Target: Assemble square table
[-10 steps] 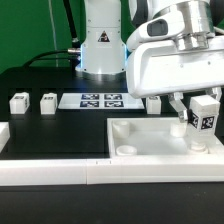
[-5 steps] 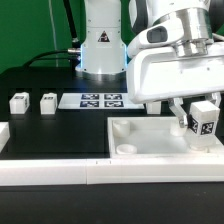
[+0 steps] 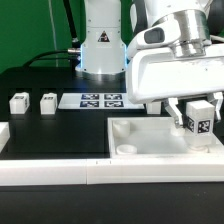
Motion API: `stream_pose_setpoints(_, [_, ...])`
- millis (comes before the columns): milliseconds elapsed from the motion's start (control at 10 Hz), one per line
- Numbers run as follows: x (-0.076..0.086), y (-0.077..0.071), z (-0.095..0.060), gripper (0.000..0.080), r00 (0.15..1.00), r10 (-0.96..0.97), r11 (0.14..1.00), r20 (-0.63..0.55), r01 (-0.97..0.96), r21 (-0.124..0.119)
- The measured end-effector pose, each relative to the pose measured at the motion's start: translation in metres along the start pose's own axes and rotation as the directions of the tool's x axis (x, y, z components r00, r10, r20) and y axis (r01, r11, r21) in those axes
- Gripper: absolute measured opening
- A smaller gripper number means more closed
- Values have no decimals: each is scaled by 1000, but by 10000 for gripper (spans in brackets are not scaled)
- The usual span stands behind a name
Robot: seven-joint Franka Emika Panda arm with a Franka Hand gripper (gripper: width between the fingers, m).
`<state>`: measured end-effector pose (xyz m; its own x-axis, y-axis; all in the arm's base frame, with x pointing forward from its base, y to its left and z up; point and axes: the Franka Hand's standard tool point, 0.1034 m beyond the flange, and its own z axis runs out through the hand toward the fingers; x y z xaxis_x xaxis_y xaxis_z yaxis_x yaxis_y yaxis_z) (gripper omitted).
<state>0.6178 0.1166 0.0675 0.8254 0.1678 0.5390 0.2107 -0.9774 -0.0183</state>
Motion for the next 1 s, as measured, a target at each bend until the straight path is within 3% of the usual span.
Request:
stream_pose_setpoints(100, [0,0,0,506,1000,0,1000,0,0,0])
stream_pose_setpoints(200, [0,0,0,619,1000,0,1000,0,0,0])
stream_pose_setpoints(300, [0,0,0,640,1000,0,1000,0,0,0])
stream_pose_setpoints(800, [2,1,-2,649,1000,-2,1000,-3,2,-1])
stream_pose_setpoints(1000, [15,8,-21,649,998,0,1000,65,0,4])
